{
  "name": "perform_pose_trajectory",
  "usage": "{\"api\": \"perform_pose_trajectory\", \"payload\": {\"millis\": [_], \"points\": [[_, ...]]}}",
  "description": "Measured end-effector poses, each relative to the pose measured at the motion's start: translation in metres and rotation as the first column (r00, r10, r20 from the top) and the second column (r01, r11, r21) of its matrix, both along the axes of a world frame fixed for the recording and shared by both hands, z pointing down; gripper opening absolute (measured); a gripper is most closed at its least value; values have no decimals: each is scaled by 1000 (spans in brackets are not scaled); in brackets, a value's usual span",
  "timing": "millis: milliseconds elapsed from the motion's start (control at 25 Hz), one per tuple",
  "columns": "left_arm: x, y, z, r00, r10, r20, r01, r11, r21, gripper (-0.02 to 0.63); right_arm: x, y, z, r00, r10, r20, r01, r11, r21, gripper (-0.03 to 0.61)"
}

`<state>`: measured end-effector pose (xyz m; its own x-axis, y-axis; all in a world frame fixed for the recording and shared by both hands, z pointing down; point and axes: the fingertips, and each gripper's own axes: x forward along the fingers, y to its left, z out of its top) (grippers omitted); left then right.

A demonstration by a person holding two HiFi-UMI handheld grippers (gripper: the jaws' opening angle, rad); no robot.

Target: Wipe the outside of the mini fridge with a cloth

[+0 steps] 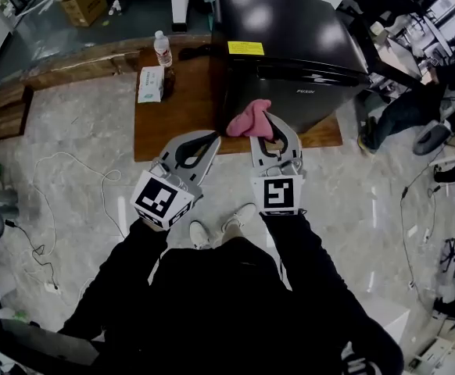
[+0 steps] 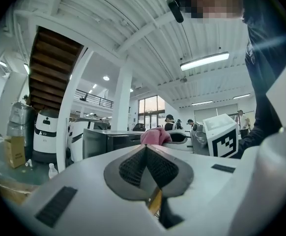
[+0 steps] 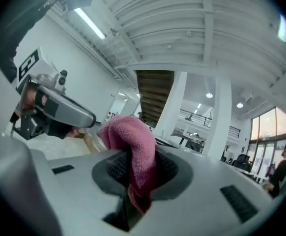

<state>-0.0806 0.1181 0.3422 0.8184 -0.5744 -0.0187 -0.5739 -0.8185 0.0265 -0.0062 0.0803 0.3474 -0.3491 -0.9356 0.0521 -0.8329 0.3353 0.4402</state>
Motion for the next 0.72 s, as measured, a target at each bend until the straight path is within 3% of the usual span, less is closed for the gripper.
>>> {"api": "perform_pose_trajectory", "payload": {"millis": [320, 720], "points": [[21, -70, 15, 997, -72, 19, 72, 996, 46, 6, 15, -81, 22, 974, 103, -200, -76, 987, 139, 71], [31, -111, 64, 992, -125, 20, 125, 992, -10, 6, 14, -102, 59, 957, 83, -277, -23, 977, 213, 71]]}}
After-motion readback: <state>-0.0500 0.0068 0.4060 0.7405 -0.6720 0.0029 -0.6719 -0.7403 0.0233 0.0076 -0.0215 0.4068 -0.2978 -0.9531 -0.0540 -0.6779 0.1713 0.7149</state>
